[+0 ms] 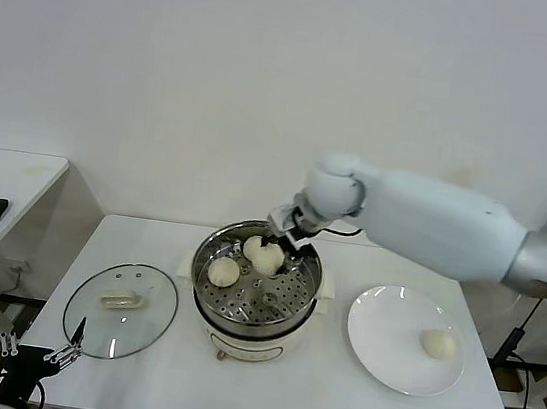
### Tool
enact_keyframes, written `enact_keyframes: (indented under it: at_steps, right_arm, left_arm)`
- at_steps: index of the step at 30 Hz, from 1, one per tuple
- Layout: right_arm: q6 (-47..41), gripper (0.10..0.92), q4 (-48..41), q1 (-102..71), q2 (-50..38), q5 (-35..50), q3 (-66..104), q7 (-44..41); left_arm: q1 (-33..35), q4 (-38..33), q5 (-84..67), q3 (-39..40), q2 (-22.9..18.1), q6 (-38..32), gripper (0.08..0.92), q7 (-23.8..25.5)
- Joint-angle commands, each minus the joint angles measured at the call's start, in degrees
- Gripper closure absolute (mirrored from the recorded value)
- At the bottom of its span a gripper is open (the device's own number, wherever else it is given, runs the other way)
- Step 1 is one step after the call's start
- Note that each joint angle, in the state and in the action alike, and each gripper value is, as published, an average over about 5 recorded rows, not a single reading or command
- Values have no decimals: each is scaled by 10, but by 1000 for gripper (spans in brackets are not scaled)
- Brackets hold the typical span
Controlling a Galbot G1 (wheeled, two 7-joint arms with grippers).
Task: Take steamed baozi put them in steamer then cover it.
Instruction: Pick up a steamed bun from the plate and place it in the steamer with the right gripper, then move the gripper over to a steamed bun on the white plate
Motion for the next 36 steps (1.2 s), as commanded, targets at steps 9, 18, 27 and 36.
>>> enact_keyframes:
  at_steps: [9,18,27,36]
  right_arm:
    - [150,394,8,14,54,-87,-55,-21]
    - [158,347,15,-4,38,-91,-54,-17]
    - [156,347,16,-18,32,-87,-46,-14]
    - [151,235,15,27,-4,-66,-13,-24]
  left_arm:
    - [0,-1,-3,-5,-7,-3,177,-3]
    - [0,2,-3,-5,-10,-6,177,-4]
    - [0,3,-4,-6,-11,-6,177,-5]
    - [-3,4,-5,-6,-10,-5,177,-4]
